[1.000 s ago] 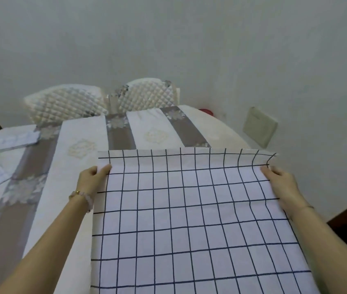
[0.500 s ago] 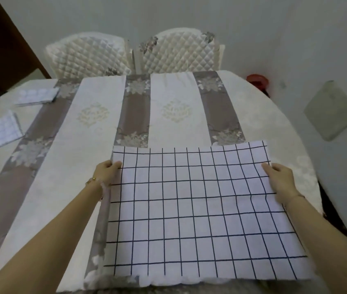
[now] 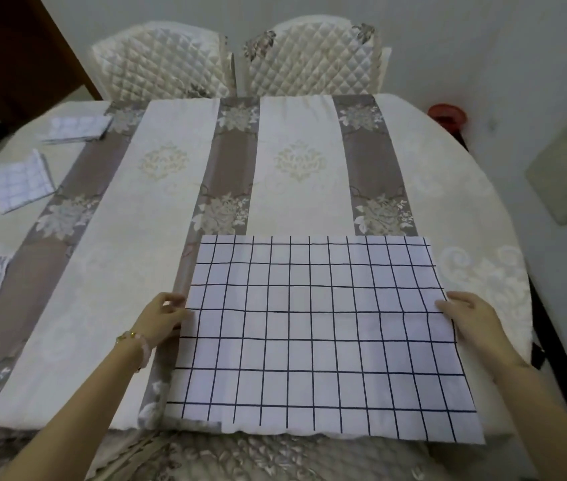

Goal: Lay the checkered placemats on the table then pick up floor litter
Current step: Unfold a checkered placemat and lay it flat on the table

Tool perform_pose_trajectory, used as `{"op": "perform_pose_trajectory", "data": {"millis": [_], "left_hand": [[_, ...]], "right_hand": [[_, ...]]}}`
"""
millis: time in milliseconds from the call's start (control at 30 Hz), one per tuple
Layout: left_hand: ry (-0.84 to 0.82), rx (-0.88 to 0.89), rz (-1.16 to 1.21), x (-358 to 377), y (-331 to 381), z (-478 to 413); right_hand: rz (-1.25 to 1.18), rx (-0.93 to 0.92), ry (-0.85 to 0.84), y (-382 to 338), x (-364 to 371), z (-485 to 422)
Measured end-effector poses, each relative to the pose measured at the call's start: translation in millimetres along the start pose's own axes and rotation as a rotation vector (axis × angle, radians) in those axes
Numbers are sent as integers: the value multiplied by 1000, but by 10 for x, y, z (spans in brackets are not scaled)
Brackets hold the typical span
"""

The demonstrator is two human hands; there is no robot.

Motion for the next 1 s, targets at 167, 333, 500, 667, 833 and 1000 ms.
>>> {"op": "perform_pose_trajectory", "data": {"millis": [167, 333, 500, 667, 833, 1000], "left_hand": [[114, 101, -106, -11, -97, 55], [272, 170, -179, 61, 8, 32], [387, 634, -741, 349, 137, 272], [77, 1125, -901, 1191, 59, 825], [4, 1031, -1047, 1426, -214, 804], [-44, 990, -1121, 1405, -227, 780]], "right_hand": [[11, -7, 25, 140, -5, 121], [33, -64, 63, 5, 99, 57], [365, -290, 229, -172, 208, 317], [519, -582, -78, -171, 782, 761], [812, -924, -265, 10, 1212, 816], [884, -726, -274, -265, 1035, 245]]}}
Point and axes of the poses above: each hand's wrist, its own z-axis away from the middle knuckle, its own x-axis out of the palm, y = z × x, the point moved 3 cm from there along -z, towards the middle knuckle, and after that the axes turned 3 degrees about y, right-handed, at the moved point
